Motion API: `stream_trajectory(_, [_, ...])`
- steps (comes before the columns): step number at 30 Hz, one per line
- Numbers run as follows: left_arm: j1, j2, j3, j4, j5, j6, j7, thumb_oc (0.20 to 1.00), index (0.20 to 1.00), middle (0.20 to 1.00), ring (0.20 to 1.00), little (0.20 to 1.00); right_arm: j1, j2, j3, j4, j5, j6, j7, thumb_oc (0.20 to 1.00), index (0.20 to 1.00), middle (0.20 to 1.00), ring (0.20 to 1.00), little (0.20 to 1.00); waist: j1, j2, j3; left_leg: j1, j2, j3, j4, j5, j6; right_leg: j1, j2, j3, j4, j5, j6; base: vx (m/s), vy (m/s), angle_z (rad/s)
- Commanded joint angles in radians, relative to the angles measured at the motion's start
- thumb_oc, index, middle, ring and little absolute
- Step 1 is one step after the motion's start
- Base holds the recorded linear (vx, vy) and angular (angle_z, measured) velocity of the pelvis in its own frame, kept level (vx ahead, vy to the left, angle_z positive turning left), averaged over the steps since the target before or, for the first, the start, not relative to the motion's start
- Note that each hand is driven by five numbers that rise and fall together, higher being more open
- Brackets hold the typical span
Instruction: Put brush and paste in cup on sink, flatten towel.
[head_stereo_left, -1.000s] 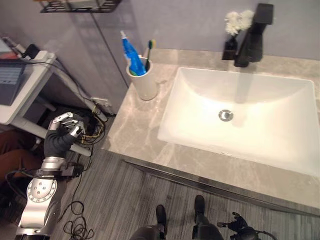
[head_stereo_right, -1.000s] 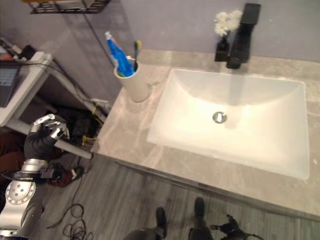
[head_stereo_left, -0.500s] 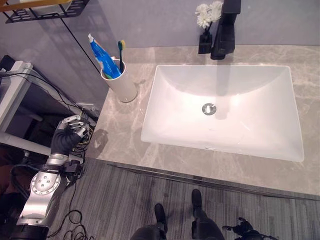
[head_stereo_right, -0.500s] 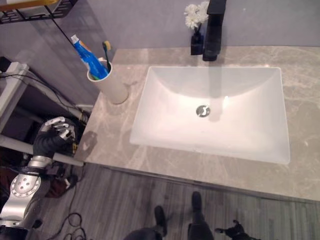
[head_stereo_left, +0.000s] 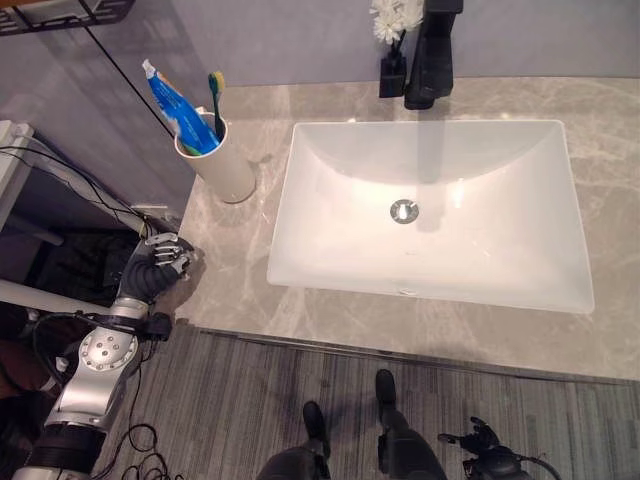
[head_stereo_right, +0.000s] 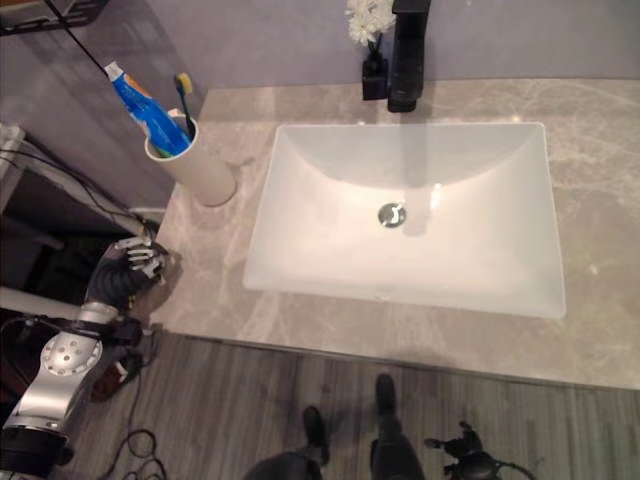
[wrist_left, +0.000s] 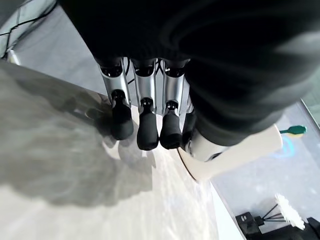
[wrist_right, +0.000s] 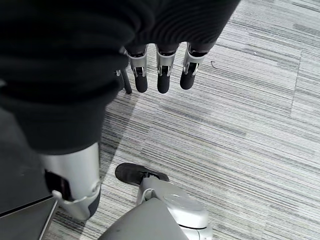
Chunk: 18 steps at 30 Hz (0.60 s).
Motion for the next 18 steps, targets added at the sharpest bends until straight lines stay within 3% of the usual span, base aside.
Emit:
stream_trajectory(1, [-0.029,0.043,-0.014,0.006,0.018,-0.039,0.02,0.2,0.2,0.2,0.2,0.2,-0.01,0.029,0.037,0.012,0.028,-0.005,-0.023,1.0,1.0,1.0,1.0,1.0,-0.028,-0.023,-0.032,-0.047,0.093,-0.043,0.004,0.083,-0.094,0.013,-0.074,0.022,0.008,0.021,0.088,0.02,-0.005,-0.06])
stream_trajectory(8, [-0.024,0.012,-0.012,-0.012,-0.004,-0.035,0.023,0.2,0.2,0.2,0.2,0.2,-0.008,0.031,0.037,0.026,0.025,-0.002,-0.022,1.0,1.0,1.0,1.0,1.0,-0.029,-0.023,-0.031,-0.046,0.096,-0.034,0.004,0.081,-0.096,0.008,-0.071,0.026,0.008,0.019,0.086,0.01,-0.002,-0.03])
stream_trajectory(18, [-0.102,-0.081,-0.089,0.042,0.0,-0.026,0.055,0.2,0.2,0.2,0.2,0.2,-0.036,0.037,0.065,-0.002,0.034,-0.01,-0.037,1.0,1.0,1.0,1.0,1.0,-0.045,-0.028,-0.023,-0.048,0.102,-0.02,0.004,0.076,-0.098,-0.003,-0.062,0.04,0.008,0.017,0.081,0.01,-0.001,-0.01])
